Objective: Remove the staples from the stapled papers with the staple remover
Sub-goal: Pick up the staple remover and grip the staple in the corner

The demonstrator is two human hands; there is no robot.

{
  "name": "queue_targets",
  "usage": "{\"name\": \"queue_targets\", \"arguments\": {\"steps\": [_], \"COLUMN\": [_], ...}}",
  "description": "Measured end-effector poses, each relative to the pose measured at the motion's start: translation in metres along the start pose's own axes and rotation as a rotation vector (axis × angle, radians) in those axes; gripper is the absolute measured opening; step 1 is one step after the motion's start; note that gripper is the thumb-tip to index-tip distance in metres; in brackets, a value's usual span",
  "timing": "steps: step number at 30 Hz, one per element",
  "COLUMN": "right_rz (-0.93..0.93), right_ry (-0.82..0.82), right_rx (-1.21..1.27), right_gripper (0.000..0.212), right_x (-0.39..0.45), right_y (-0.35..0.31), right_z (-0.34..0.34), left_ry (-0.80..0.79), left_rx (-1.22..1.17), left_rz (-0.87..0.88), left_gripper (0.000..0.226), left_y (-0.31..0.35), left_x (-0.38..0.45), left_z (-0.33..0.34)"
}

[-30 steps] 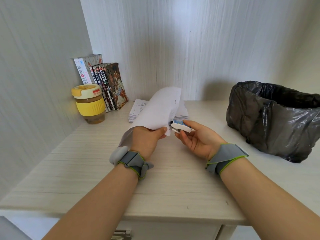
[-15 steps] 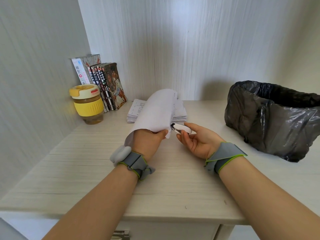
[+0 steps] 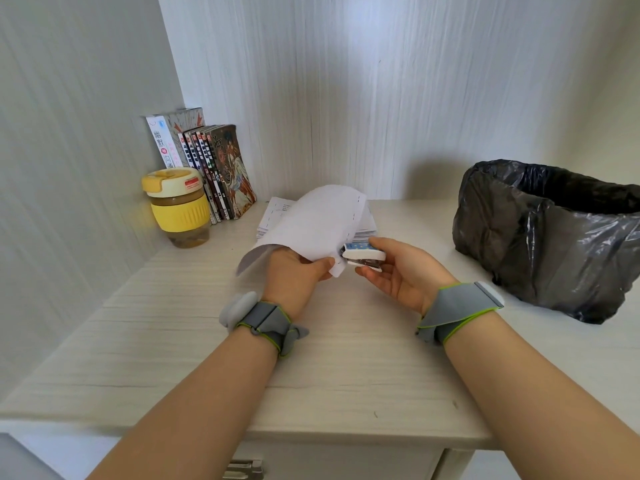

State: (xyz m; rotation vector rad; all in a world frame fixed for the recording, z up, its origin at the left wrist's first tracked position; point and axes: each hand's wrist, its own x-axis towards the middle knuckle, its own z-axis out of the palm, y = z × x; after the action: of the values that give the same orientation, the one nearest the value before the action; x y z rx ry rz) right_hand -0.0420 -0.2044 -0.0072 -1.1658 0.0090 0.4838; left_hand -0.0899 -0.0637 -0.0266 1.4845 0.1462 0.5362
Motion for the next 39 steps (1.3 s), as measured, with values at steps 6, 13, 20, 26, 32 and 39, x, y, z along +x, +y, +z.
{"name": "queue_targets", "arguments": {"steps": [6, 13, 20, 26, 32, 39], "right_rz": [0.039, 0.093, 0.115, 0.205, 0.241, 0.260], "right_ry": [-0.035, -0.131, -0.022, 0.013, 0.029, 0.030], "right_rx": [0.096, 0.099, 0.107, 0.135, 0.136, 0.105], "right_gripper": [0.018, 0.017, 0.020, 0.031, 0.037, 0.043], "right_x": [-0.0010, -0.0038, -0.0009, 0.0005, 0.0019, 0.0017], "right_y": [0.0008, 0.0015, 0.0038, 0.0034, 0.0031, 0.0017], "right_z": [0.0016, 0.0044, 0.0040, 0.0013, -0.0020, -0.0040], "left_ry": [-0.025, 0.040, 0.137, 0.114, 0.091, 0.085], "left_rx": [0.075, 0.161, 0.285, 0.367, 0.362, 0.348], "left_rz": [0.002, 0.046, 0.017, -0.001, 0.039, 0.080], "left_gripper": [0.020, 0.033, 0.021, 0.022, 0.035, 0.042], "left_y": [-0.0004, 0.0005, -0.0026, -0.0015, -0.0013, -0.0013], "left_x": [-0.0003, -0.0004, 0.0016, 0.0001, -0.0008, -0.0015], "left_z": [-0.0001, -0.0001, 0.0029, 0.0048, 0.0057, 0.0057]}}
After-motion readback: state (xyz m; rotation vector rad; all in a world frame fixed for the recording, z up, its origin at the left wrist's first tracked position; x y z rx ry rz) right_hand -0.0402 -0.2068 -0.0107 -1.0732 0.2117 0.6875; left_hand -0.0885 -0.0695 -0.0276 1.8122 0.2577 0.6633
